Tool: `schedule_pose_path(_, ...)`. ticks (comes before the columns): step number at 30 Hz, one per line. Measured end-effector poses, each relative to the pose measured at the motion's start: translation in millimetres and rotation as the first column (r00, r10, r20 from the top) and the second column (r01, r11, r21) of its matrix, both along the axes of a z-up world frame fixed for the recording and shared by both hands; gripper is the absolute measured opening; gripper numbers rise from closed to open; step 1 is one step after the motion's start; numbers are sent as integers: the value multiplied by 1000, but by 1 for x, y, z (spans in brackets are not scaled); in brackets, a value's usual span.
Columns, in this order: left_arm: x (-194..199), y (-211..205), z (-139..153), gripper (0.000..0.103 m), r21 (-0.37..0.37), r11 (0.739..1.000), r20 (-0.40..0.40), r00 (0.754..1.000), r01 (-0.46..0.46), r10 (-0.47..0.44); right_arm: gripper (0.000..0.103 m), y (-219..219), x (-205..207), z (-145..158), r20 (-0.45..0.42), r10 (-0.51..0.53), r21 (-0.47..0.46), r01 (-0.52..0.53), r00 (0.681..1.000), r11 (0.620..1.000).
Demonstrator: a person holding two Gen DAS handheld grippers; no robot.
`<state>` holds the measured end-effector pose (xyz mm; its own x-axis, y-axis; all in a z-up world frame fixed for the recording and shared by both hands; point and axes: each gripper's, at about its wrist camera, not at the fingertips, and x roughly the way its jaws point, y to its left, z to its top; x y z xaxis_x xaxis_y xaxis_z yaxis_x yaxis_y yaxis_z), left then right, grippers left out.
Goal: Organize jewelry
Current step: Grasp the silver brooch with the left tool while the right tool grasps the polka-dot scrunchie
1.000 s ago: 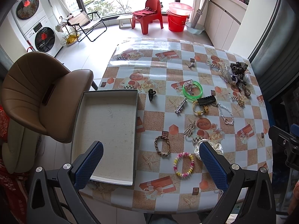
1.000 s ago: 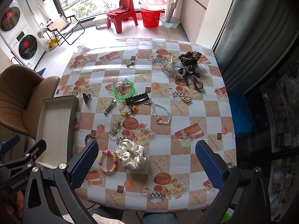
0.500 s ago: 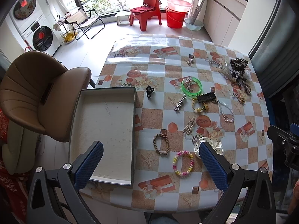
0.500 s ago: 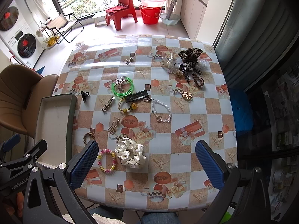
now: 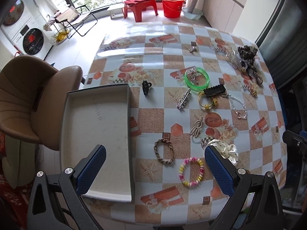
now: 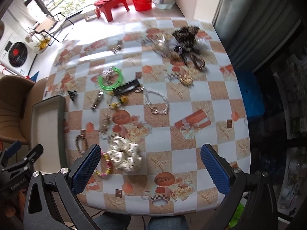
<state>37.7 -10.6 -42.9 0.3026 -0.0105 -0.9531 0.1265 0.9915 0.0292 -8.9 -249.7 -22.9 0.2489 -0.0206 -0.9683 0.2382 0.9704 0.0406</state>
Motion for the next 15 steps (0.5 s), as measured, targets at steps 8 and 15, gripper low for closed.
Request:
schedule_pose_path(8,46,-20,-56,103,22,998,-35,998,62,-61,103,-9,17,-53,-81,12,40,-9,997,999)
schedule_pose_path(15,85,-33,-103,101,24,995,-50,994,101,-99,103,17,17,-108,-169,64,112,-45,984,993)
